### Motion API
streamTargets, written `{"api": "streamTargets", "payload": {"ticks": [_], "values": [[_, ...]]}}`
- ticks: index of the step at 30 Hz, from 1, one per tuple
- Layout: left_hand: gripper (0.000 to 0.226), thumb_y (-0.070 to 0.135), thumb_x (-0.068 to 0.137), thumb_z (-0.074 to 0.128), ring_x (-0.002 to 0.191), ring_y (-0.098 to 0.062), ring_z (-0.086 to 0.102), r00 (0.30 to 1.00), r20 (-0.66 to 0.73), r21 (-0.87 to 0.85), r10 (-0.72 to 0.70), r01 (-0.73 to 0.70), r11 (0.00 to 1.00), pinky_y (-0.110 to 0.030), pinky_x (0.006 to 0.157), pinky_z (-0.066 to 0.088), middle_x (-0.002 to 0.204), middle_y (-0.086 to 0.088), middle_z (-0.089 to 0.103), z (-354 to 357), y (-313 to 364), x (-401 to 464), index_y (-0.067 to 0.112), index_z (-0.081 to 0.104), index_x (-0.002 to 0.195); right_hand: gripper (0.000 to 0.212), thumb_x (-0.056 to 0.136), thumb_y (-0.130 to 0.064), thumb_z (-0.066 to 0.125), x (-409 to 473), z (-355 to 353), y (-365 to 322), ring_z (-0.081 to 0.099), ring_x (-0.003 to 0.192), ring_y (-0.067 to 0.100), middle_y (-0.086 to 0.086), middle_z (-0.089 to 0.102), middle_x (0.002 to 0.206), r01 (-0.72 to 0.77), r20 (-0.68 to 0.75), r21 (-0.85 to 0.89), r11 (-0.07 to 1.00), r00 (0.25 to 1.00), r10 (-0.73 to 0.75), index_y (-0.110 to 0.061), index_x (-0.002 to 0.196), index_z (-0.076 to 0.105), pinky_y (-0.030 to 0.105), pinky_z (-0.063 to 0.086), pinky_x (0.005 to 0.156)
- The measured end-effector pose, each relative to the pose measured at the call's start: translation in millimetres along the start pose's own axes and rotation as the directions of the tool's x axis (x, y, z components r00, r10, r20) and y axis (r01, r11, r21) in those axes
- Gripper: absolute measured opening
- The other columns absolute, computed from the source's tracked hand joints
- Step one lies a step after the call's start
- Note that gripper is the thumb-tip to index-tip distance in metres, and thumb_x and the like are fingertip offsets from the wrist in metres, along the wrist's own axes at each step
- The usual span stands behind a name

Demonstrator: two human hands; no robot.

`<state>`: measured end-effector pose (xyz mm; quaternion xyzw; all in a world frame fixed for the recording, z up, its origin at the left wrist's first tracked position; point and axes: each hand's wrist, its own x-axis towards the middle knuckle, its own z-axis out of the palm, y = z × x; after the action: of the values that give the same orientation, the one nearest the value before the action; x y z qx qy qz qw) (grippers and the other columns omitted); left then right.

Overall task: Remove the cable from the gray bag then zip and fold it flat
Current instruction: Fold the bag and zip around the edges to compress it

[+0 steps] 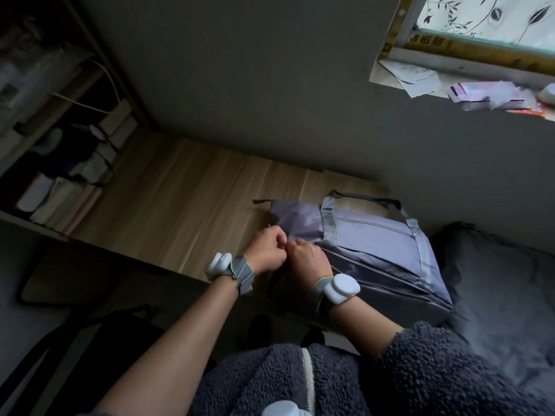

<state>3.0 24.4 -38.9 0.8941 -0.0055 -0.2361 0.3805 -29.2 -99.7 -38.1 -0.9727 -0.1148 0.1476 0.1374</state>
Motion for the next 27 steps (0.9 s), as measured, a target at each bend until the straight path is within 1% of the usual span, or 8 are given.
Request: {"api": "streamTargets", "payload": {"ticks": [4,8,11,17,21,23,25,27], "values": [[0.014,0.008,0.075,0.054,0.083,-0.029,0.062,0.999,0.002,0.168,0.050,-0.050,0.984,-0.025,0.065,0.040,0.083,-0.006,0.067,-1,4,-2,0.015,0.058,0.087,0.021,0.096,-0.013,0.044,4,1,-5,0.063,0.099,0.039,0.019,0.064,0.108,-0.134,0.043,0.074,0.988,0.990,0.131,-0.003,0.111,0.052,0.043,0.047,0.077],[0.016,0.013,0.080,0.055,0.097,-0.034,0.062,0.998,0.010,0.315,0.055,-0.055,0.948,-0.034,0.075,0.047,0.099,-0.014,0.070,4,-9,-8,0.012,0.064,0.093,0.022,0.091,-0.020,0.053,6,2,-8,0.063,0.095,0.040,0.021,0.065,0.105,-0.219,0.038,0.138,0.966,0.976,0.216,-0.002,0.104,0.058,0.039,0.047,0.072],[0.018,0.012,0.079,0.053,0.095,-0.034,0.064,0.989,0.025,0.244,0.144,-0.145,0.959,-0.036,0.075,0.048,0.095,-0.013,0.072,12,-14,-15,0.011,0.067,0.090,0.025,0.085,-0.024,0.056,7,0,-8,0.063,0.089,0.041,0.022,0.066,0.099,-0.256,0.015,0.191,0.948,0.966,0.258,-0.002,0.097,0.060,0.035,0.039,0.065],[0.025,0.024,0.070,0.049,0.083,-0.043,0.064,0.983,-0.086,0.010,0.162,-0.161,0.987,-0.047,0.064,0.046,0.071,-0.022,0.067,25,-16,-21,0.004,0.061,0.063,0.030,0.084,-0.032,0.060,6,-1,-10,0.064,0.089,0.041,0.020,0.067,0.099,-0.259,-0.055,0.186,0.948,0.960,0.274,-0.005,0.096,0.059,0.034,0.035,0.064],[0.025,0.025,0.070,0.060,0.059,-0.032,0.062,0.959,-0.157,0.130,0.235,-0.216,0.968,-0.032,0.053,0.033,0.058,-0.018,0.063,31,-17,-18,0.005,0.057,0.055,0.021,0.085,-0.027,0.059,8,-9,-4,0.064,0.089,0.039,0.017,0.066,0.097,-0.305,-0.121,0.179,0.935,0.937,0.329,-0.007,0.093,0.058,0.034,0.035,0.064],[0.017,0.016,0.068,0.071,0.056,-0.030,0.063,0.956,-0.179,0.114,0.231,-0.213,0.970,-0.024,0.052,0.027,0.058,-0.017,0.065,34,-22,-16,0.006,0.064,0.057,0.019,0.084,-0.025,0.062,7,-16,7,0.064,0.084,0.038,0.016,0.066,0.091,-0.338,-0.149,0.150,0.929,0.921,0.359,-0.008,0.090,0.060,0.033,0.037,0.062],[0.008,0.014,0.067,0.073,0.065,-0.028,0.066,0.970,-0.167,0.090,0.180,-0.167,0.982,-0.026,0.058,0.039,0.067,-0.015,0.070,33,-26,-15,0.006,0.073,0.069,0.020,0.083,-0.027,0.064,5,-21,20,0.063,0.082,0.038,0.016,0.067,0.088,-0.384,-0.173,0.149,0.911,0.897,0.406,-0.008,0.086,0.062,0.033,0.038,0.061],[0.018,0.022,0.068,0.070,0.073,-0.027,0.067,0.982,-0.118,0.135,0.147,-0.131,0.982,-0.030,0.066,0.047,0.075,-0.015,0.072,30,-27,-15,0.007,0.075,0.078,0.022,0.087,-0.030,0.060,0,-21,30,0.063,0.084,0.039,0.017,0.068,0.089,-0.422,-0.175,0.158,0.893,0.878,0.446,-0.008,0.083,0.062,0.034,0.039,0.063]]}}
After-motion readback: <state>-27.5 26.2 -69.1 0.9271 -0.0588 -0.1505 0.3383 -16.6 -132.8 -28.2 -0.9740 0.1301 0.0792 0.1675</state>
